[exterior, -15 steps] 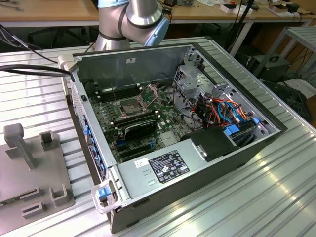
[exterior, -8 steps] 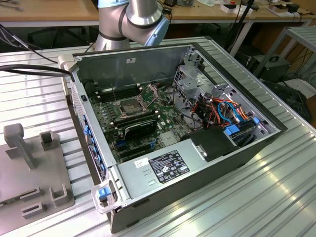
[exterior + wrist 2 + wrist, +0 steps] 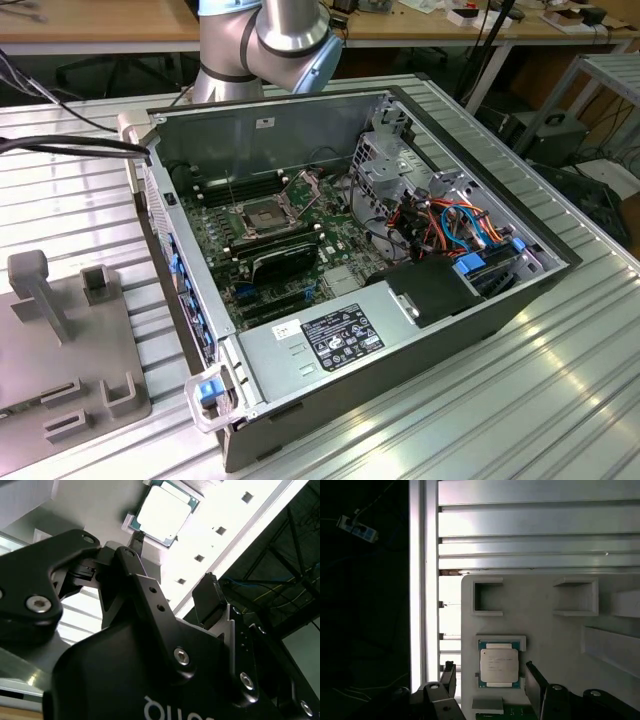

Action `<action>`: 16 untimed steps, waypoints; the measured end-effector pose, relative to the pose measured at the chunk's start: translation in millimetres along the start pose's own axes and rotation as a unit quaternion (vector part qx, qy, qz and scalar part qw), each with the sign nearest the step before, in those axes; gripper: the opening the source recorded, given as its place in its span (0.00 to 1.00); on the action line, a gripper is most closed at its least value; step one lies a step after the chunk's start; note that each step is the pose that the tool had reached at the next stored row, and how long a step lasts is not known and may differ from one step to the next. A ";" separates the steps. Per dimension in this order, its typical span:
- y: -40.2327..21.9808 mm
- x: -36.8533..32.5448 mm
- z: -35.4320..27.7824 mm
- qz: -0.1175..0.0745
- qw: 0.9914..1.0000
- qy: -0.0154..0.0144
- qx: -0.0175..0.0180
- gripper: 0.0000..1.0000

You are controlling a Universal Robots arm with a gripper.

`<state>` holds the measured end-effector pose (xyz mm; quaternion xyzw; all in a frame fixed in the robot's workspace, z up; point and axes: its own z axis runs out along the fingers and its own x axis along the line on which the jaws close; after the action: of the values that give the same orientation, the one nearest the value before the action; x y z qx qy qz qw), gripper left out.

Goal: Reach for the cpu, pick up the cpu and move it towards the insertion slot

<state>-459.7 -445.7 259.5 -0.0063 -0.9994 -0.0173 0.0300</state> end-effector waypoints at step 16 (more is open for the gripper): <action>-11.8 -8.7 15.9 0.000 1.000 -0.015 0.003 0.66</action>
<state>-452.2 -457.0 242.7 -0.0066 -0.9998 -0.0138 0.0153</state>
